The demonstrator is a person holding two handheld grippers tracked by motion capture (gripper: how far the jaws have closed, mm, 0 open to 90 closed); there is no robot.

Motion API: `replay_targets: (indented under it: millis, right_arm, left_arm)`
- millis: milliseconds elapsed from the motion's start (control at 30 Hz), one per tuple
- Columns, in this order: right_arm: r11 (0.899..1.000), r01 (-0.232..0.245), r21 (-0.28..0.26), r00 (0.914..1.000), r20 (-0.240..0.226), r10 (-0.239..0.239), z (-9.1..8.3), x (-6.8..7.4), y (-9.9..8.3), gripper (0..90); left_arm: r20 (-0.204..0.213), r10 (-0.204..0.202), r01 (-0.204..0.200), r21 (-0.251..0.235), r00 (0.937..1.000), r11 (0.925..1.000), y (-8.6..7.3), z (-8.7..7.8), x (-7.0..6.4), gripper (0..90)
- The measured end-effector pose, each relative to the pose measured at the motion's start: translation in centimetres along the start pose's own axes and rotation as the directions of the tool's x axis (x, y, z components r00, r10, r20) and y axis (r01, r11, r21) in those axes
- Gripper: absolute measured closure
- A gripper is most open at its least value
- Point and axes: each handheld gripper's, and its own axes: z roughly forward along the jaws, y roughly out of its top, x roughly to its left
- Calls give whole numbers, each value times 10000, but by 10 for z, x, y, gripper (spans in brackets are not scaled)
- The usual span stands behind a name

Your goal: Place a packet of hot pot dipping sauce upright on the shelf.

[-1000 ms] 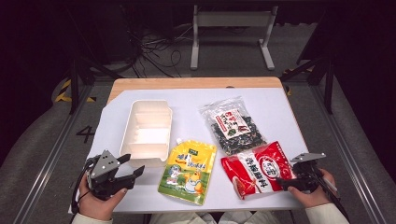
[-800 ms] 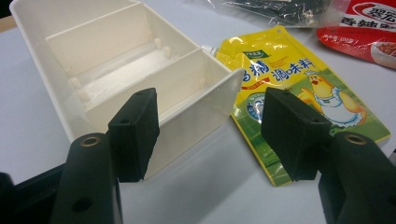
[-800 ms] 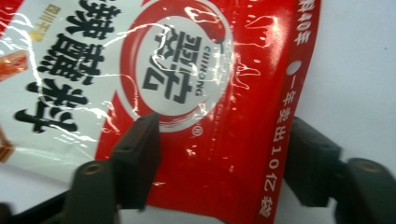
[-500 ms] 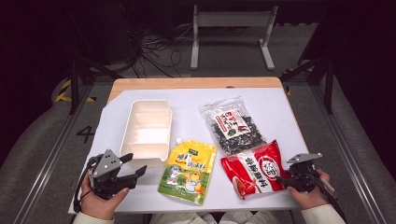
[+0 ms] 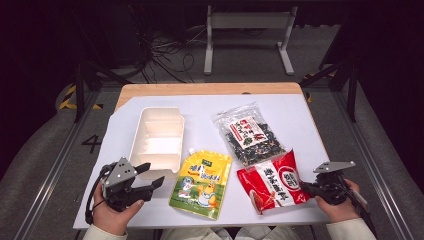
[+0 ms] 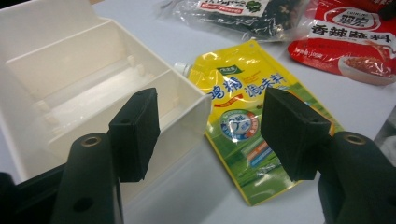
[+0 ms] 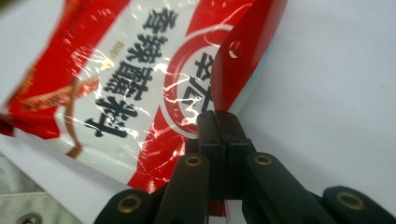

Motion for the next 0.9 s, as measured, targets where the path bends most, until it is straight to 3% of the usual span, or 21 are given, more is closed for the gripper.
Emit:
replay_targets:
  millis: [100, 233, 400, 467, 533, 567, 600, 700, 900]
  right_arm:
    - [9992, 155, -374, 9998, -146, -161, -17, 1, 1, 887]
    - [9930, 511, -1063, 9986, -109, -526, -45, 8, 5, 887]
    - [9718, 1343, -1939, 9905, -35, -1376, -73, 20, 12, 887]
    - [9673, 1442, -2088, 9889, -51, -1485, -77, 22, 13, 887]
    - [9505, 1826, -2512, 9816, -79, -1906, -89, 29, 18, 888]
    - [9480, 1882, -2567, 9802, -109, -1976, -91, 30, 19, 888]
    - [9449, 1925, -2648, 9790, -143, -2035, -94, 32, 20, 888]
    - [9398, 2000, -2770, 9765, -219, -2142, -98, 34, 24, 889]
    - [9228, 2375, -3035, 9654, -312, -2588, -108, 40, 32, 890]
  left_arm:
    - [154, 27, -26, -83, 9999, 10000, 4, 2, -3, 361]
    - [-10, 111, -112, -290, 9999, 9995, 10, 3, -8, 325]
    - [390, 152, -137, -385, 9991, 9992, 17, 8, -11, 395]
    - [471, 268, -250, -377, 9985, 9990, 20, 10, -13, 401]
    - [545, 564, -543, -392, 9969, 9978, 25, 16, -19, 403]
    - [545, 564, -543, -392, 9969, 9978, 25, 16, -19, 402]
    - [639, 914, -882, -522, 9938, 9947, 30, 21, -23, 401]
    - [629, 1050, -1012, -598, 9925, 9931, 34, 25, -27, 392]
    - [1033, 1246, -1150, -942, 9868, 9889, 43, 33, -31, 420]
